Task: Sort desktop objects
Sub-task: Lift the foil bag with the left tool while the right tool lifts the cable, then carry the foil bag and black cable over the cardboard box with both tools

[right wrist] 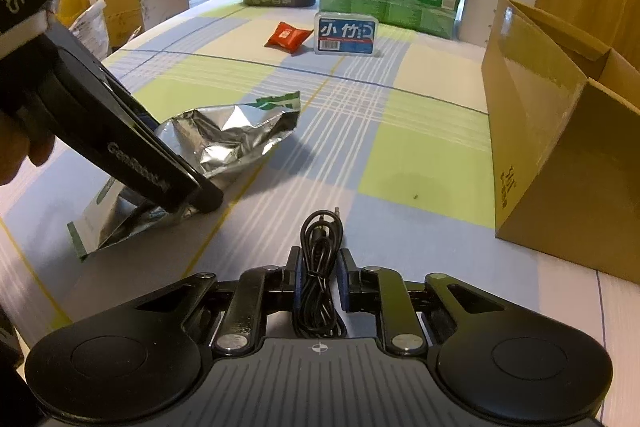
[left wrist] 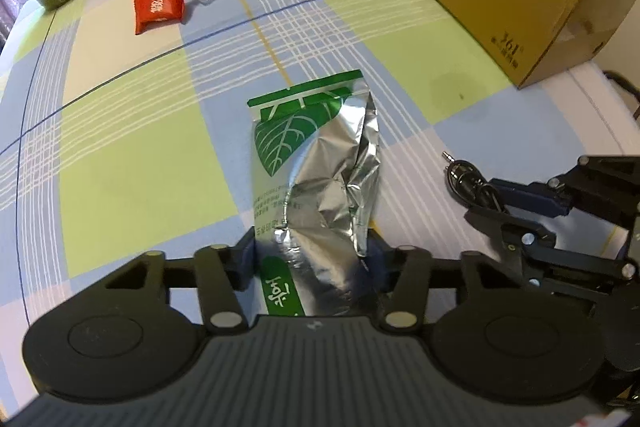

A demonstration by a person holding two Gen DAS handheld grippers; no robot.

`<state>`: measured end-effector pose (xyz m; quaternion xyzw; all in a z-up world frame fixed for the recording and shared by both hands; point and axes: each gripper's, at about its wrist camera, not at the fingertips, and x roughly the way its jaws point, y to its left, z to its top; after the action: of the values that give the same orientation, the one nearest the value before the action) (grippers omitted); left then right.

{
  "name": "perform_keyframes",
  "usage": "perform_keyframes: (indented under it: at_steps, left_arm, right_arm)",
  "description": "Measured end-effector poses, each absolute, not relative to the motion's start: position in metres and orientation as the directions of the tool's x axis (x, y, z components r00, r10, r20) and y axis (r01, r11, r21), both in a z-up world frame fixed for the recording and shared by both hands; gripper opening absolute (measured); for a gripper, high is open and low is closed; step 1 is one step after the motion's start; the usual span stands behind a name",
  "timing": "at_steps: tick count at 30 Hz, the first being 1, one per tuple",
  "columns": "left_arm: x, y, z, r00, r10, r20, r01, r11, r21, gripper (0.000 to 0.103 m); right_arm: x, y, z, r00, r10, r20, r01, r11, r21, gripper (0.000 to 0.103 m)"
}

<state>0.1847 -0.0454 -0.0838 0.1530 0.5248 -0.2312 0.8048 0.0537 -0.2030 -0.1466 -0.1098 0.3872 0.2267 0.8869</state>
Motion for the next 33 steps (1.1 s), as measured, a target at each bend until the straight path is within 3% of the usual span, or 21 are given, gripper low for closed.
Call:
perform_keyframes:
  at_steps: [19, 33]
  left_arm:
    - [0.155, -0.037, -0.030, 0.395, -0.302, -0.868, 0.468, 0.879, -0.092, 0.045]
    - [0.133, -0.075, 0.019, 0.442, -0.377, -0.814, 0.502, 0.856, -0.124, 0.045]
  right_arm:
    - [0.040, -0.236, -0.092, 0.680, 0.329, -0.655, -0.366, 0.927, 0.086, 0.013]
    - [0.032, -0.280, -0.034, 0.757, 0.272, -0.594, -0.264, 0.959, 0.103, 0.013]
